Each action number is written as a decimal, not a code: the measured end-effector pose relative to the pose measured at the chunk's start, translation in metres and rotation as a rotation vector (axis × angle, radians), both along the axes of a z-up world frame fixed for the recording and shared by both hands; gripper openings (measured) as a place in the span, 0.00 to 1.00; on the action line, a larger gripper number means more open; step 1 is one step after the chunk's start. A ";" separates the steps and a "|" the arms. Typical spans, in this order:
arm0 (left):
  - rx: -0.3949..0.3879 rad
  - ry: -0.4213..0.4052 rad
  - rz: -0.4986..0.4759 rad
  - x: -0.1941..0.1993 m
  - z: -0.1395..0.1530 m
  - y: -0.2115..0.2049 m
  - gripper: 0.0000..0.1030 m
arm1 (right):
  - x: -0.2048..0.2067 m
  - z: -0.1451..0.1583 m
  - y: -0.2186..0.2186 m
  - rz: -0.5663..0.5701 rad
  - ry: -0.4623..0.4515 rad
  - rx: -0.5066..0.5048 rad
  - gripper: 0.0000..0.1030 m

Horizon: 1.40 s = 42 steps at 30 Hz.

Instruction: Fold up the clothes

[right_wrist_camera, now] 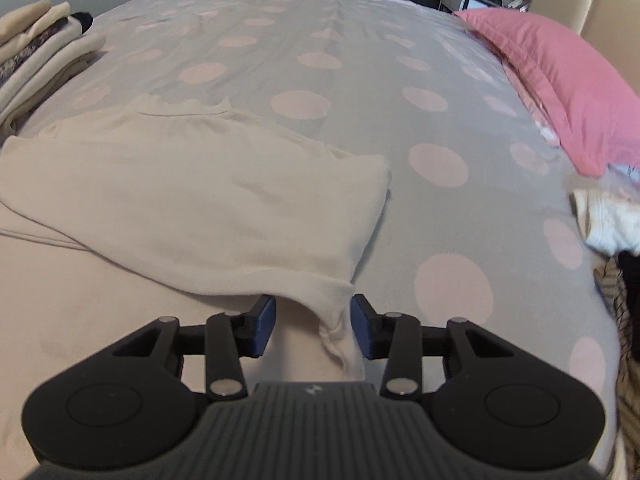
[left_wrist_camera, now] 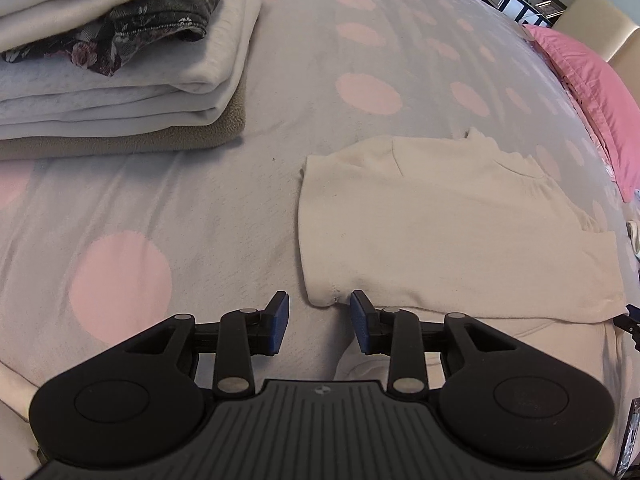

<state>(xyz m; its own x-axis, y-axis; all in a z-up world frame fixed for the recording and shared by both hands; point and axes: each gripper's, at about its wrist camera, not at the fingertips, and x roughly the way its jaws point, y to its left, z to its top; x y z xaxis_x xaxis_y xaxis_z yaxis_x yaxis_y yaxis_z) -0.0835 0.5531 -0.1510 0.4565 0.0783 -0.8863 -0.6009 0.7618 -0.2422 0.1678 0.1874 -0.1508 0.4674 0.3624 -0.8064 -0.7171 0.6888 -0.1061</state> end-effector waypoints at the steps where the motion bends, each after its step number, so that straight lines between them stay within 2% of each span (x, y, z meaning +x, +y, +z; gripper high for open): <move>1: -0.002 -0.002 -0.001 0.000 0.000 0.000 0.30 | -0.001 0.000 0.001 0.010 -0.009 -0.010 0.40; 2: -0.007 -0.006 -0.002 0.000 0.000 0.000 0.28 | -0.002 -0.001 0.002 0.017 -0.017 -0.019 0.35; 3: -0.013 -0.010 -0.003 0.000 0.000 -0.001 0.25 | -0.001 -0.001 0.002 0.012 -0.018 -0.022 0.21; 5: -0.025 -0.020 -0.003 0.001 0.000 -0.002 0.10 | 0.003 -0.001 0.001 -0.008 -0.010 -0.016 0.10; 6: -0.015 -0.019 -0.005 0.002 0.001 -0.003 0.06 | 0.005 0.001 -0.002 -0.027 -0.002 0.003 0.07; 7: -0.006 -0.018 -0.010 0.003 0.003 -0.005 0.01 | 0.009 0.003 -0.006 -0.055 0.014 0.026 0.07; 12: -0.027 -0.032 -0.052 0.009 0.018 -0.011 0.00 | 0.037 0.010 -0.033 -0.246 0.114 0.142 0.06; 16: -0.028 -0.004 -0.105 0.013 0.025 -0.018 0.00 | 0.052 -0.003 -0.051 -0.353 0.192 0.176 0.06; 19: -0.026 0.001 -0.084 0.009 0.023 -0.015 0.00 | 0.057 -0.014 -0.056 -0.388 0.220 0.178 0.06; 21: -0.032 -0.027 -0.036 0.003 0.021 -0.008 0.01 | 0.058 -0.017 -0.056 -0.385 0.229 0.181 0.06; 23: -0.057 -0.058 0.007 0.000 0.021 -0.001 0.20 | 0.059 -0.018 -0.055 -0.379 0.235 0.181 0.06; 25: -0.076 -0.083 0.046 0.000 0.018 0.002 0.28 | 0.060 -0.018 -0.055 -0.381 0.242 0.184 0.07; 30: -0.126 -0.115 0.072 0.006 0.008 0.002 0.28 | 0.058 -0.017 -0.055 -0.374 0.245 0.181 0.07; 31: -0.133 -0.119 0.076 0.007 0.006 0.001 0.28 | 0.058 -0.017 -0.055 -0.372 0.244 0.180 0.07; 33: -0.131 -0.122 0.071 0.010 0.002 -0.003 0.18 | 0.058 -0.017 -0.055 -0.374 0.246 0.182 0.07; 35: -0.084 -0.114 0.036 0.014 0.007 -0.010 0.10 | 0.058 -0.017 -0.055 -0.375 0.244 0.182 0.07; 37: -0.059 -0.130 0.018 0.015 0.021 -0.014 0.08 | 0.058 -0.014 -0.056 -0.381 0.236 0.187 0.07; 39: -0.075 -0.162 0.007 0.014 0.039 -0.016 0.07 | 0.057 -0.008 -0.057 -0.387 0.224 0.201 0.07; 42: -0.090 -0.115 -0.002 0.016 0.054 -0.022 0.07 | 0.060 -0.001 -0.059 -0.408 0.241 0.222 0.07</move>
